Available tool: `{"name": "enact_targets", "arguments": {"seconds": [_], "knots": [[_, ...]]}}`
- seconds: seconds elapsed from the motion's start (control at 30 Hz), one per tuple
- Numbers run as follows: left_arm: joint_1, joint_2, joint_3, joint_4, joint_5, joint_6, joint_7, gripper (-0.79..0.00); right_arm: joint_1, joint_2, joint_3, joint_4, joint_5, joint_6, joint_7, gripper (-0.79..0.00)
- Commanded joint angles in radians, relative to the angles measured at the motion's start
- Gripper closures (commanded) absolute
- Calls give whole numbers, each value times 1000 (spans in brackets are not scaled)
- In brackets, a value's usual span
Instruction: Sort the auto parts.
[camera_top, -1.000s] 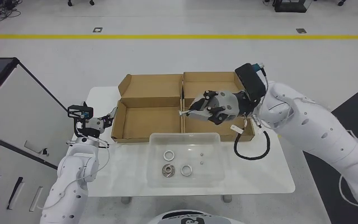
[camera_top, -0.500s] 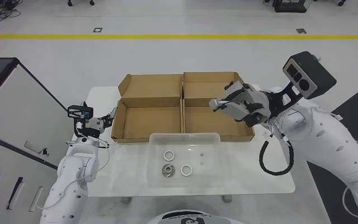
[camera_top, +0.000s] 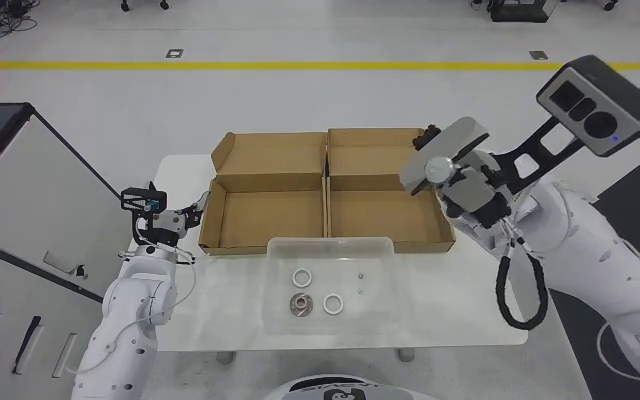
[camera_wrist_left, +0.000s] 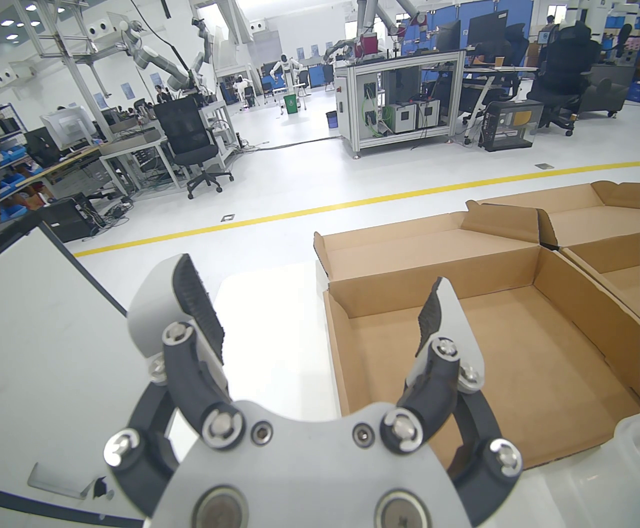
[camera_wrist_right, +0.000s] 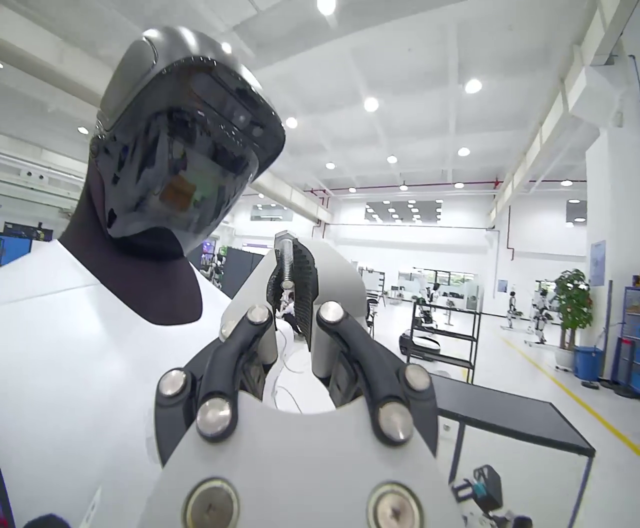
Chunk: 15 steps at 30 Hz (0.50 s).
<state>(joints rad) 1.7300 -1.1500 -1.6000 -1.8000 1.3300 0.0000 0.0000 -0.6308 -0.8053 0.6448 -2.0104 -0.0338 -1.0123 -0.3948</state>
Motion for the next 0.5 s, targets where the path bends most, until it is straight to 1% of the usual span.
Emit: {"name": "enact_targets", "arguments": {"seconds": [0.0,0.4,0.47], "knots": [[0,0,0,0,0,0,0,-785,4,-12,-12,6,13,0,16,0],[0,0,0,0,0,0,0,-785,4,-12,-12,6,13,0,16,0],[0,0,0,0,0,0,0,-785,-13,-14,-8,-4,24,13,17,0]]}}
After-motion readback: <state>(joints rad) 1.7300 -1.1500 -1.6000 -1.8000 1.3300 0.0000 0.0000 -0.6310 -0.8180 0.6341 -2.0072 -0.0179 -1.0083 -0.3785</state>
